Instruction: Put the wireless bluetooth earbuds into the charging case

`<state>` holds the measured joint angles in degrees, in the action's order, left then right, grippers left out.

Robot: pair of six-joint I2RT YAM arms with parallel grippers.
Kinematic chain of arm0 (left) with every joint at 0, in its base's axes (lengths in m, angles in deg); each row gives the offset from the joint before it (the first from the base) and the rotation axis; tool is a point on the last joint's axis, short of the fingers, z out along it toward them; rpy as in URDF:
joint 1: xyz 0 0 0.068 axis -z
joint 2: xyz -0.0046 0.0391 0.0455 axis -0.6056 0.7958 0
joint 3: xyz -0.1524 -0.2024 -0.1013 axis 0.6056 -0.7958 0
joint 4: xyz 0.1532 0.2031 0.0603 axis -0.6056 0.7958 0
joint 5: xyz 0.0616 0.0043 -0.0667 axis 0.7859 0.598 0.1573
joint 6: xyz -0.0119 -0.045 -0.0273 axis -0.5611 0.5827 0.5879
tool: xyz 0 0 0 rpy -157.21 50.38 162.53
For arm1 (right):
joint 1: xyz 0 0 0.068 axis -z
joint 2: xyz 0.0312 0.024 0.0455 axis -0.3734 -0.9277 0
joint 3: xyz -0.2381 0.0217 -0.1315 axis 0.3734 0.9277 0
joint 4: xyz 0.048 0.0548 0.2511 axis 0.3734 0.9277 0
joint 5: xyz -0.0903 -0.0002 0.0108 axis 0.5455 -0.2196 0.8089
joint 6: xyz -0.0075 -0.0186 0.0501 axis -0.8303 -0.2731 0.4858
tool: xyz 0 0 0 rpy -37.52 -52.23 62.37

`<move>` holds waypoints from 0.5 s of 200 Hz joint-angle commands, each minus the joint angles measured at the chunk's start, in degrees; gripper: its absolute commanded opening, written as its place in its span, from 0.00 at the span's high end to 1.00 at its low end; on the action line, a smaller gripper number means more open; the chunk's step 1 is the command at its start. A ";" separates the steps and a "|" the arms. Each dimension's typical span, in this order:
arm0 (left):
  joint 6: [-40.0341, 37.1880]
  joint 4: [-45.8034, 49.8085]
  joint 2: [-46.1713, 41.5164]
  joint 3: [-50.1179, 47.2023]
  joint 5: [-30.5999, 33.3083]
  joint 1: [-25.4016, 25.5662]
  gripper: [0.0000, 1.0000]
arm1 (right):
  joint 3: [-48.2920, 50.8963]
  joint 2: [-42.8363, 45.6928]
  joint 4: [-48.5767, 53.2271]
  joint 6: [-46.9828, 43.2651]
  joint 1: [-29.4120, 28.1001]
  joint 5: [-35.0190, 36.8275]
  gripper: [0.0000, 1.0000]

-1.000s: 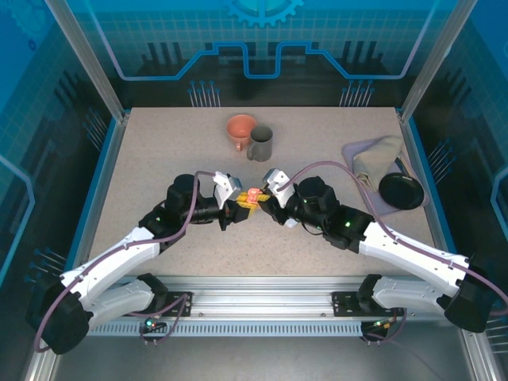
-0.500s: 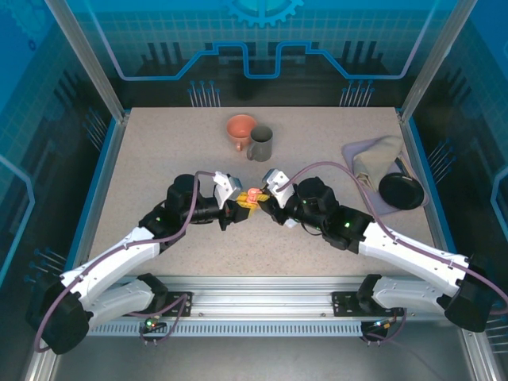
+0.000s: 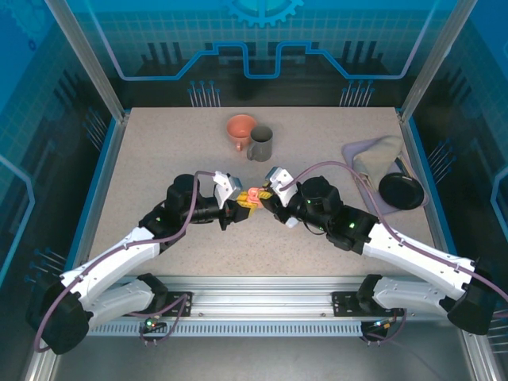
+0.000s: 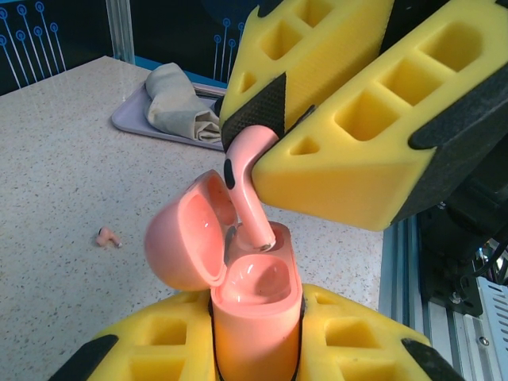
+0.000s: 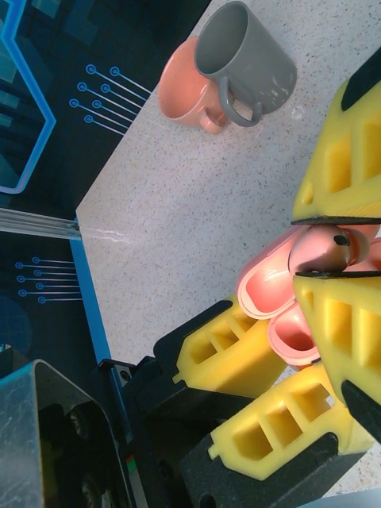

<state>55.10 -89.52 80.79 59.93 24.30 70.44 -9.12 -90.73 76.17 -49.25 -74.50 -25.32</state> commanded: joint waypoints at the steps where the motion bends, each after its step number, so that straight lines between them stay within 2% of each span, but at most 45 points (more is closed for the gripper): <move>1: -0.13 -1.46 -0.16 1.40 -0.92 0.36 1.00 | -1.44 -0.74 -1.73 0.88 -0.97 -0.35 0.79; 100: -0.33 -1.20 -0.14 1.57 -0.99 0.37 1.00 | -2.36 -2.86 -3.85 1.71 -1.14 -1.76 0.79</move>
<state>55.07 -89.48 80.79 59.93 24.32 70.44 -9.47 -93.03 74.53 -48.59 -74.81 -25.93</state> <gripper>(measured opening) 0.204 0.216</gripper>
